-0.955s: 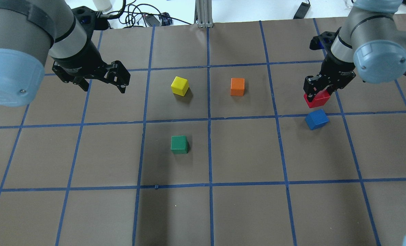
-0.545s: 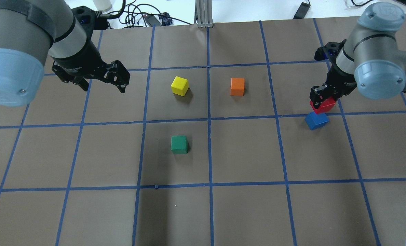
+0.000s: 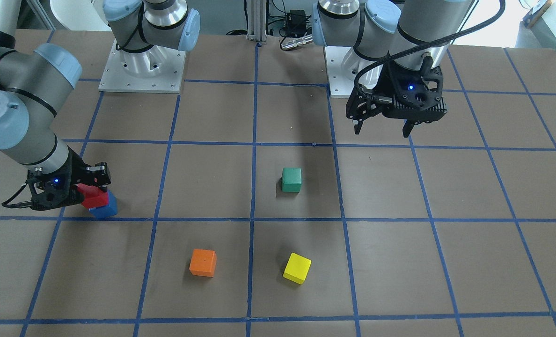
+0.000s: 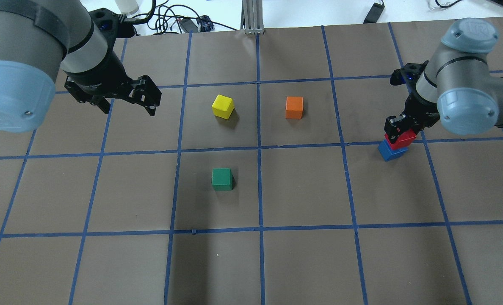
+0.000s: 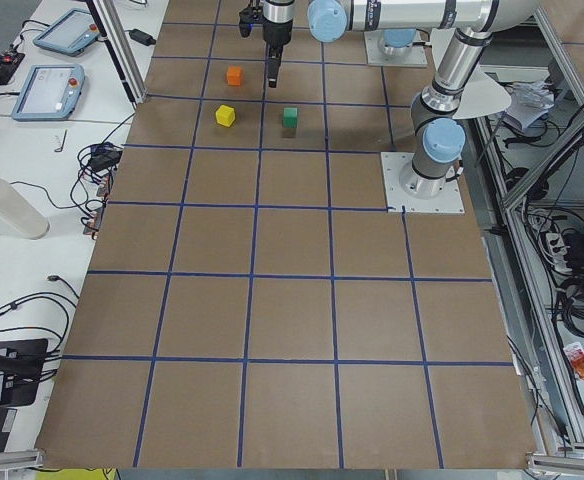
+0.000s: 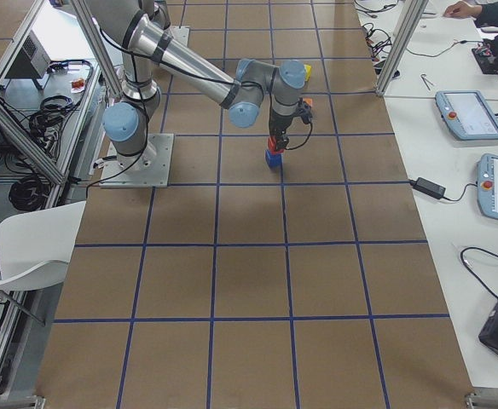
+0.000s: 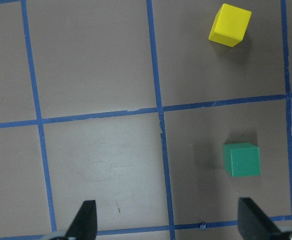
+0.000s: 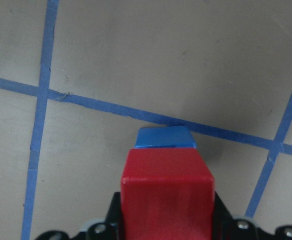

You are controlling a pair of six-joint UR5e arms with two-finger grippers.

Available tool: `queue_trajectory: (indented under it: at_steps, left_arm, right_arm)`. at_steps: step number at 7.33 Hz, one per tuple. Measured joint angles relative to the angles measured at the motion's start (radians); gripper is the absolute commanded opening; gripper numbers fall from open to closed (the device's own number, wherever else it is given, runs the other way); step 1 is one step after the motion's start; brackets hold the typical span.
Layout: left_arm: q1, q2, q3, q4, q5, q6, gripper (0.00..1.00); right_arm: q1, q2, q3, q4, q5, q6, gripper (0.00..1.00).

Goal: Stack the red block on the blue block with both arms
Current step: 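Lower the held red cube onto the blue cube, then hold the red cube on the blue cube, then open the right gripper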

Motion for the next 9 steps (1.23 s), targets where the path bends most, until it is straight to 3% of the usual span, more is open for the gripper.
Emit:
queue_trajectory:
  at_steps: [9]
  left_arm:
    - [0.0, -0.002, 0.002, 0.0, 0.0, 0.0, 1.0]
  right_arm:
    - [0.0, 0.011, 0.013, -0.017, -0.013, 0.005, 0.0]
